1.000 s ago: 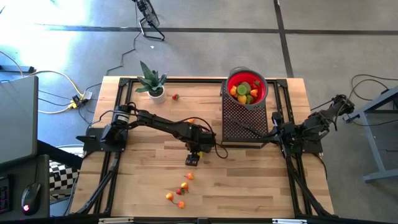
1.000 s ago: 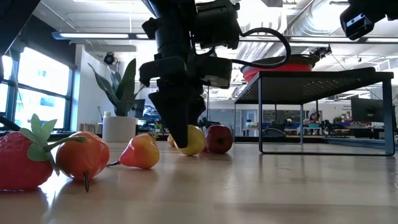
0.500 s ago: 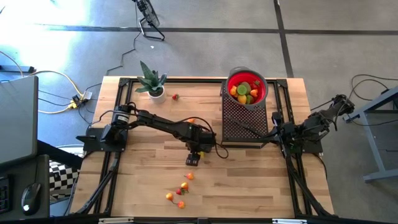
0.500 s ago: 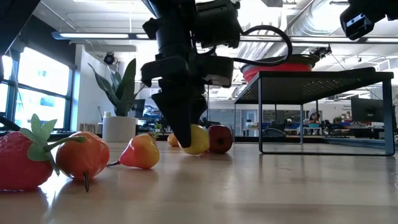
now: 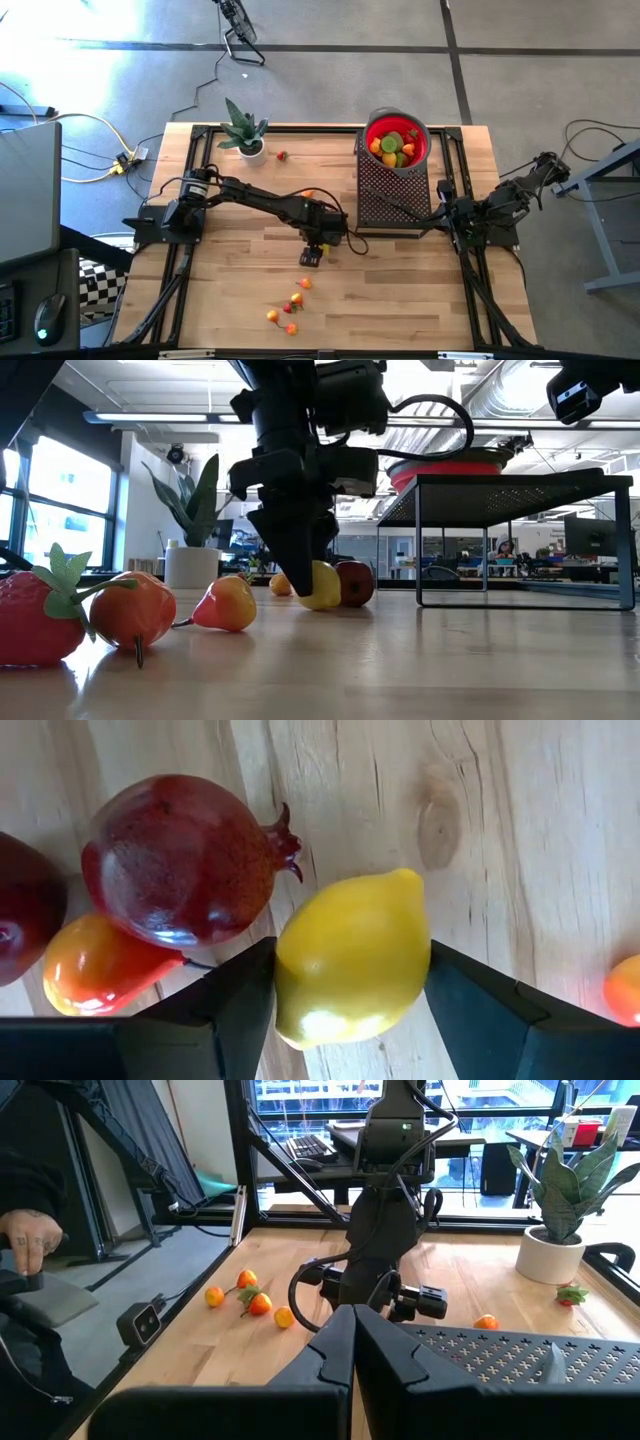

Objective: Pick & Place Fruit
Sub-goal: Put the lemon into the strainer bowl on the shelf

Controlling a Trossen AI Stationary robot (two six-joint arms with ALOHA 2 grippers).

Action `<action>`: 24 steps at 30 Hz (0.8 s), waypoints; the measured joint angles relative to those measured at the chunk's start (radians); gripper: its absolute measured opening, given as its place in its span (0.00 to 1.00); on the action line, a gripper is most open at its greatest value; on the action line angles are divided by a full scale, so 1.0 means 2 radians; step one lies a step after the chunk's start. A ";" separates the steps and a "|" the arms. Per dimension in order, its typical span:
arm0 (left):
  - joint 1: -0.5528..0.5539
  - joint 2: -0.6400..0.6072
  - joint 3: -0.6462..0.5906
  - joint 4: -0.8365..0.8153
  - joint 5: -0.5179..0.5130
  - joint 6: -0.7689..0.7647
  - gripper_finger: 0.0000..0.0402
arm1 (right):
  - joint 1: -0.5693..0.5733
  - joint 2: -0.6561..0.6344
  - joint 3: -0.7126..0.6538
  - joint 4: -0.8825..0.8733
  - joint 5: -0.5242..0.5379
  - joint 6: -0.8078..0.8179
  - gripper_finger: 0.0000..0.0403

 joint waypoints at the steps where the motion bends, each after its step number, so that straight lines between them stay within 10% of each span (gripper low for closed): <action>1: 0.000 0.000 0.000 0.001 0.000 0.000 0.59 | 0.000 0.000 0.000 0.000 0.000 0.000 0.01; 24: 0.000 0.000 0.000 0.007 0.000 0.008 0.55 | 0.000 0.000 0.000 0.000 0.000 0.000 0.01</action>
